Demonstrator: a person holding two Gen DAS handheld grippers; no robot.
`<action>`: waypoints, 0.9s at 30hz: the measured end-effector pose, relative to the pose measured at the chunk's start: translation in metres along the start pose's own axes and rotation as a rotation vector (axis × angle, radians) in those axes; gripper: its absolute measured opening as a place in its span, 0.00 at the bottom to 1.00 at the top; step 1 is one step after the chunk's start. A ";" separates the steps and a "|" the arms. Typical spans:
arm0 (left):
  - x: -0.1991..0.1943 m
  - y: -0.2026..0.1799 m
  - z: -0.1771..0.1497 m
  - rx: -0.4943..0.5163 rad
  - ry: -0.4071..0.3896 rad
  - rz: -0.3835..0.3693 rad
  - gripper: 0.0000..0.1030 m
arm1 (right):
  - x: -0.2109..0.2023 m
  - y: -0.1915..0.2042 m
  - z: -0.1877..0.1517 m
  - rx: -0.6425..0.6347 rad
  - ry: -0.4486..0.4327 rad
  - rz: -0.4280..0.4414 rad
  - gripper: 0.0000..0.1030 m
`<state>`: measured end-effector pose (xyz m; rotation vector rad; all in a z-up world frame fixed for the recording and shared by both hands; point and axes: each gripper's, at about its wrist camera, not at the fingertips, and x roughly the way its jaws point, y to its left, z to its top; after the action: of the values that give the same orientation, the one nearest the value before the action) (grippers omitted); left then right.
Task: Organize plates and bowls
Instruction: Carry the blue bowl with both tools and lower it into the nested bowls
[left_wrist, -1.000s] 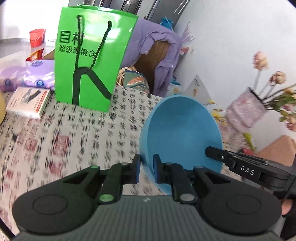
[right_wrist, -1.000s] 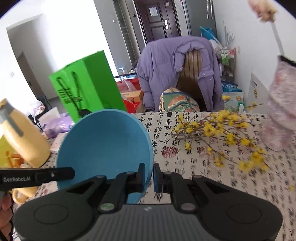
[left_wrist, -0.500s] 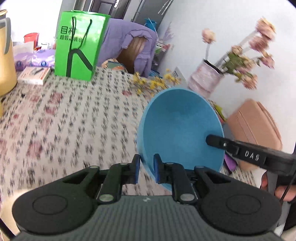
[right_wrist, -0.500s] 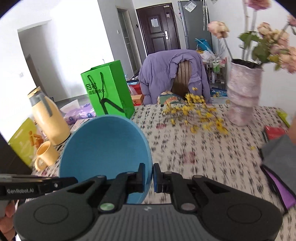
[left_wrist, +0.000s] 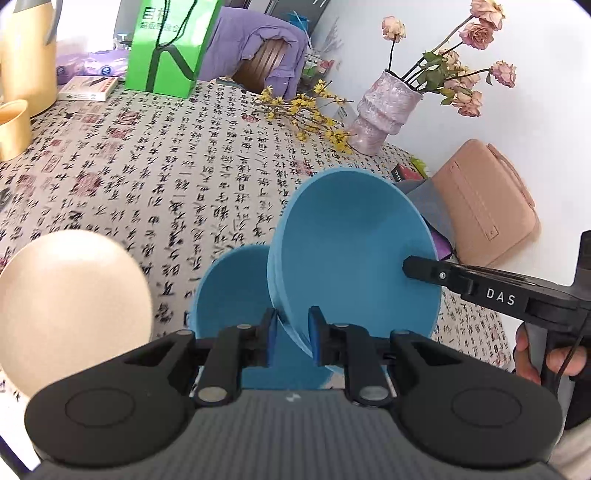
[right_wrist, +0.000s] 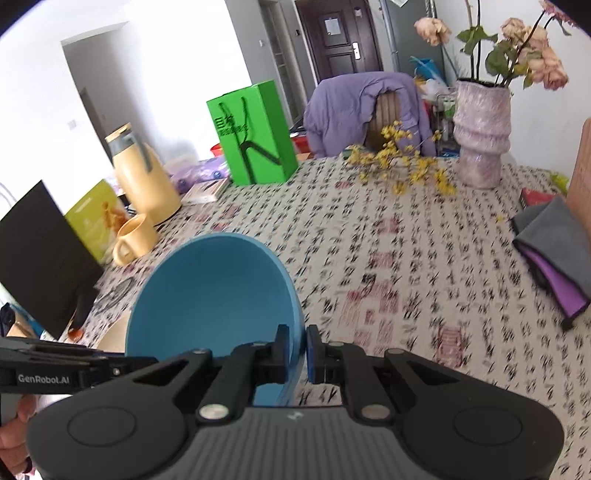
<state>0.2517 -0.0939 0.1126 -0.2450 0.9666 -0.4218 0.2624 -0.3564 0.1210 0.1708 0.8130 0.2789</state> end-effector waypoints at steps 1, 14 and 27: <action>-0.002 0.003 -0.003 -0.003 0.004 0.002 0.17 | 0.001 0.001 -0.003 0.004 0.007 0.011 0.09; 0.008 0.040 -0.010 -0.041 0.041 0.048 0.16 | 0.045 0.022 -0.027 -0.024 0.110 0.037 0.10; 0.022 0.045 -0.007 0.017 0.083 0.043 0.18 | 0.063 0.029 -0.032 -0.080 0.174 -0.011 0.12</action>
<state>0.2678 -0.0642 0.0750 -0.1922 1.0478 -0.4035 0.2744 -0.3077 0.0635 0.0671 0.9729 0.3181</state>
